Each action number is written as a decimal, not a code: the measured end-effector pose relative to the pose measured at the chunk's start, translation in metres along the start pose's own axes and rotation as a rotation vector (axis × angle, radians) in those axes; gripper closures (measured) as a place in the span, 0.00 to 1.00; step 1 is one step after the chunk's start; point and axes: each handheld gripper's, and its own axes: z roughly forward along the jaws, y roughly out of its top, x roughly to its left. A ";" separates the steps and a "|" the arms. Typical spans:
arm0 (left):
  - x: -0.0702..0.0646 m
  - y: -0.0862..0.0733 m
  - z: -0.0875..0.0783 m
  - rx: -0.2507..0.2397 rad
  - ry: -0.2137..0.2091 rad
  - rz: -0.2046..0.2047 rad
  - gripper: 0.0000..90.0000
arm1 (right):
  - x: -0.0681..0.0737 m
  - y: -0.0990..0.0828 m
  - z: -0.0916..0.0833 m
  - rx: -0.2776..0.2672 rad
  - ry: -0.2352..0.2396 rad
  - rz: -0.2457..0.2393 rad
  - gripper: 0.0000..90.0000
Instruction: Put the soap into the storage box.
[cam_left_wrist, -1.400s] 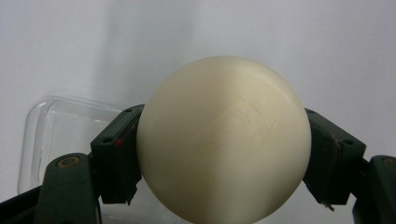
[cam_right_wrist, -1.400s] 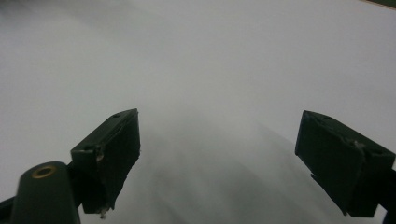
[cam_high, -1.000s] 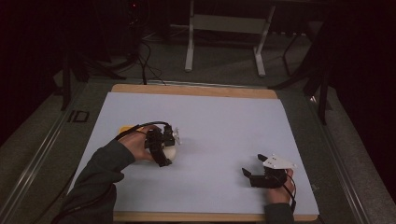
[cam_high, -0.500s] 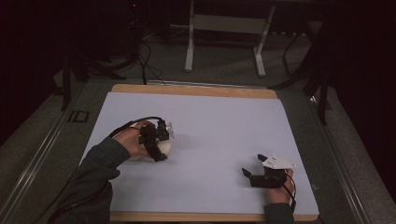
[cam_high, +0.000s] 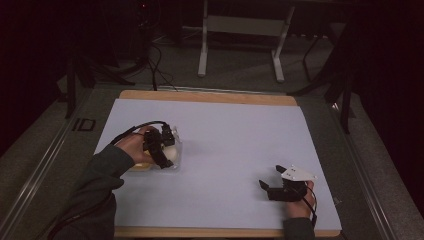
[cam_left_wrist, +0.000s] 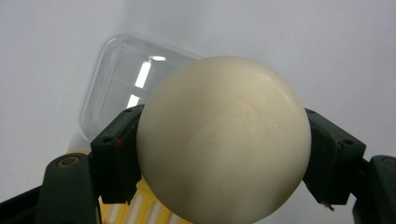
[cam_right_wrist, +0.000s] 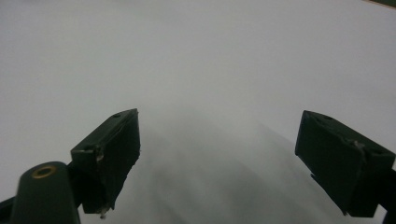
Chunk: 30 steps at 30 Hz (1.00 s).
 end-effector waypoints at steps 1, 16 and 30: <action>0.001 -0.002 0.000 -0.001 0.003 -0.009 0.27 | 0.000 0.000 0.000 0.000 0.000 -0.001 0.15; 0.019 -0.023 0.001 0.016 0.014 -0.092 0.27 | 0.000 0.000 0.000 0.000 -0.001 -0.001 0.15; 0.038 -0.047 -0.005 0.022 0.038 -0.170 0.27 | 0.000 0.000 0.000 0.001 -0.001 -0.001 0.15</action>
